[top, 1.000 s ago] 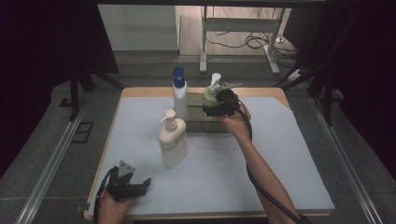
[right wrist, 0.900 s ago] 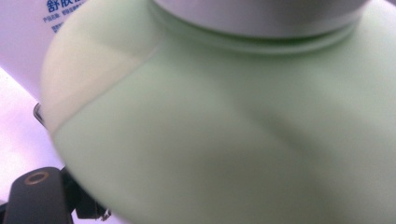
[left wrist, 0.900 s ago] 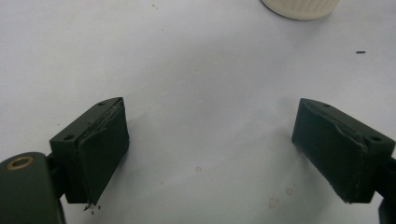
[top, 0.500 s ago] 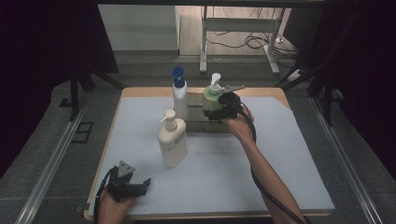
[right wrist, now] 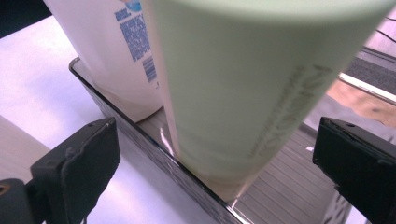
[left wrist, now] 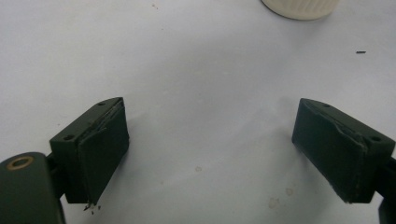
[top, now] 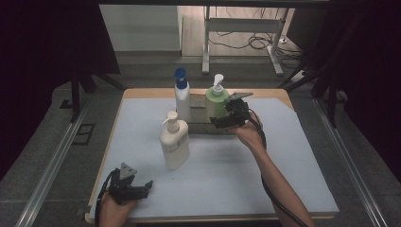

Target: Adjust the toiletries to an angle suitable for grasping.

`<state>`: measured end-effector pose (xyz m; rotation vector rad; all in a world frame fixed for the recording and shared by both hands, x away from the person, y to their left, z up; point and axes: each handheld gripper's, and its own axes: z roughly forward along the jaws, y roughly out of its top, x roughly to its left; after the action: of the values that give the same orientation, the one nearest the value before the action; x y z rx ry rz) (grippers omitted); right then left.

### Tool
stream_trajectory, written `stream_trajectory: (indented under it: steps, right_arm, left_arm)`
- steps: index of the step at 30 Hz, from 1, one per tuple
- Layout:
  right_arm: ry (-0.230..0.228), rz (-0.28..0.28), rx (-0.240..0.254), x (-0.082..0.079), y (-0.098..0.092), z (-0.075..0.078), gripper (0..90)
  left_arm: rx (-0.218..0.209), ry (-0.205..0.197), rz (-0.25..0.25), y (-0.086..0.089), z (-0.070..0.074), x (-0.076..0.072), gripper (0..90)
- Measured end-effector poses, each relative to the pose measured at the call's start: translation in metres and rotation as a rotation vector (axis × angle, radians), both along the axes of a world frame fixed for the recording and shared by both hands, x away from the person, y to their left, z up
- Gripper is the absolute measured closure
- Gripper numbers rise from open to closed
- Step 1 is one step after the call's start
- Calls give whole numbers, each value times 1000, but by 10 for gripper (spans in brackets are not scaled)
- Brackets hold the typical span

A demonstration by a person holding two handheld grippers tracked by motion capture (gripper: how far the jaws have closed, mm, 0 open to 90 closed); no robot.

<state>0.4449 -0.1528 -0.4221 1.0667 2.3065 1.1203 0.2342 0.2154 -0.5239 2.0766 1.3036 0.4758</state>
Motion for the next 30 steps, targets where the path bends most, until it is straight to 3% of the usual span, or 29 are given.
stream_trajectory:
  steps: [8, 10, 18, 22, 27, 30]
  right_arm:
    - [31, -13, -23, -3, -11, -2, 20]
    - [20, -27, -16, -4, -16, -1, 124]
    - [8, -57, 6, -7, -33, 2, 358]
    - [38, -85, 29, -2, -41, 0, 471]
    - [31, -108, 39, 6, -47, -4, 634]
    - [27, -118, 30, 11, -47, -6, 687]
  left_arm:
    - [0, 0, -1, 0, 0, 0, 106]
    - [1, 0, -1, 0, 0, 0, 106]
    - [1, 0, -1, 0, 0, 0, 106]
    - [1, 0, -1, 0, 0, 0, 106]
    - [1, 0, -1, 0, 0, 0, 106]
    - [1, 0, -1, 0, 0, 0, 106]
